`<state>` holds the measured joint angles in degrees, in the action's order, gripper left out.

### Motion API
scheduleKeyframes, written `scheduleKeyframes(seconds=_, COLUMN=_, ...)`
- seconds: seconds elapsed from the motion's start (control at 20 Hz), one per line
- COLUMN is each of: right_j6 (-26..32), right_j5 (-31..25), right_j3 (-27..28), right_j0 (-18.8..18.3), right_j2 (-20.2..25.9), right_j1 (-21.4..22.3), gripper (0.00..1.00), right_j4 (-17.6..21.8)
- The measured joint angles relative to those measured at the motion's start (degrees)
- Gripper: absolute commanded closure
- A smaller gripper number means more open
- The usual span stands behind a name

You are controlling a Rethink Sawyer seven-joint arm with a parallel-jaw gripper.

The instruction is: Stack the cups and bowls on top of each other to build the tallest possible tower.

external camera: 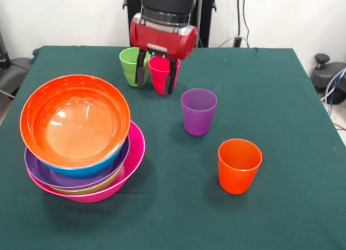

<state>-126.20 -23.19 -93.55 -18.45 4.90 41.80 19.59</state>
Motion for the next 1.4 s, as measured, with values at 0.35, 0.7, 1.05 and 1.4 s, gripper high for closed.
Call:
scheduleKeyframes(seconds=0.35, right_j6=0.0, right_j5=0.0, right_j3=0.0, right_j0=2.7, right_j2=-0.6, right_j1=1.2, gripper=0.00, right_j4=-1.6)
scheduleKeyframes(seconds=0.7, right_j6=0.0, right_j5=0.0, right_j3=0.0, right_j0=5.7, right_j2=-1.0, right_j1=1.2, gripper=0.00, right_j4=-2.4)
scheduleKeyframes(seconds=1.05, right_j6=0.0, right_j5=0.0, right_j3=0.0, right_j0=6.5, right_j2=-1.1, right_j1=1.1, gripper=0.00, right_j4=-3.2)
scheduleKeyframes(seconds=1.4, right_j6=0.0, right_j5=0.0, right_j3=0.0, right_j0=6.3, right_j2=-1.6, right_j1=-0.3, gripper=0.00, right_j4=-3.2)
